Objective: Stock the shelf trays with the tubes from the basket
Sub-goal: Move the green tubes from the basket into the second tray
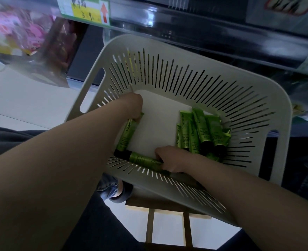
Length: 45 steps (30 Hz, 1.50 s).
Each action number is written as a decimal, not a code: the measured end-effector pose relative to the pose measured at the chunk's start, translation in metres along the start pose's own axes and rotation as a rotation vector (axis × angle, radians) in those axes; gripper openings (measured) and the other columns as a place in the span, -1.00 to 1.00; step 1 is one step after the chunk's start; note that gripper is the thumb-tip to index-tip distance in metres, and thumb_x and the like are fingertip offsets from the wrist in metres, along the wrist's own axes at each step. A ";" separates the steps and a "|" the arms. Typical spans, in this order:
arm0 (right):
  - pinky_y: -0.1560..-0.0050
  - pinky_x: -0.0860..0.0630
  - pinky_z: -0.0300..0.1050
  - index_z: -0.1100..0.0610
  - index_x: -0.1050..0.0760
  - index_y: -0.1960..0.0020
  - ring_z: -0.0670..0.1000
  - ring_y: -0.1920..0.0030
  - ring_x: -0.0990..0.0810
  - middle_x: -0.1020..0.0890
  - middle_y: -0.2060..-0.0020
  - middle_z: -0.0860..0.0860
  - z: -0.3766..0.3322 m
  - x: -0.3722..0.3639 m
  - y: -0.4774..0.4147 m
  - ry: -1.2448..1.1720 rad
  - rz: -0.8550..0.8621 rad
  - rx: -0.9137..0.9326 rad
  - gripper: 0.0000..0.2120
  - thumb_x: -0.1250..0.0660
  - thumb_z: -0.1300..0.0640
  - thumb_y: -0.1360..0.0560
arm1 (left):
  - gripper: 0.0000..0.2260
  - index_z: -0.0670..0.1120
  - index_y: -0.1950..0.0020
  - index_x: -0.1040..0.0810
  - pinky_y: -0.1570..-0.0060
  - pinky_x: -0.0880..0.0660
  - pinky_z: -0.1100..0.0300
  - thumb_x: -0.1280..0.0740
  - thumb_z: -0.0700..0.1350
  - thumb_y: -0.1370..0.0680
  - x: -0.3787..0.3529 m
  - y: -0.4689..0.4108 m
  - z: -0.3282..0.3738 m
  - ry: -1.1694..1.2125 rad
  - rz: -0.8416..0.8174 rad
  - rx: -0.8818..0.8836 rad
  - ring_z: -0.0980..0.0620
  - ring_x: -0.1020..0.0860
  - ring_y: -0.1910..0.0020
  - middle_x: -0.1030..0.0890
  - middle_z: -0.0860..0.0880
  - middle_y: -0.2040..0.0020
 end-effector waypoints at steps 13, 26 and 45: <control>0.13 -0.34 -0.30 0.20 -0.61 -0.09 0.06 -0.05 -0.56 -0.62 -0.07 0.11 0.011 0.056 0.025 -0.270 0.307 -0.045 -0.76 -0.40 0.18 -0.43 | -0.77 -0.17 -0.13 -0.61 0.06 -0.62 0.09 -0.39 -0.15 -0.50 0.018 0.030 0.002 0.229 0.051 -0.009 -0.07 -0.65 0.14 -0.63 -0.13 0.03; 0.29 -0.40 -0.38 0.16 -0.65 0.05 -0.17 0.25 -0.51 -0.60 0.25 -0.08 0.029 0.121 0.082 -0.715 0.624 -0.048 -0.80 -0.52 0.14 -0.35 | -0.83 -0.11 -0.06 -0.65 -0.01 -0.55 0.15 -0.37 -0.14 -0.51 0.058 0.080 0.031 0.267 0.245 -0.122 0.00 -0.58 0.08 -0.65 -0.07 0.01; 0.05 -0.45 -0.29 0.07 -0.66 0.04 -0.12 0.09 -0.59 -0.67 0.17 -0.09 0.035 0.214 0.247 -0.786 0.990 0.109 -0.86 -0.48 0.13 -0.40 | -0.89 -0.05 0.02 -0.66 0.12 -0.43 0.34 -0.42 -0.15 -0.47 0.160 0.198 0.103 0.468 0.599 -0.325 0.14 -0.57 0.13 -0.66 0.02 0.13</control>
Point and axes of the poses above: each hand's wrist, its own y-axis away from the middle knuckle, its own x-axis out of the back of the hand, z = x × y, the point moved 10 cm from there along -y, towards the middle knuckle
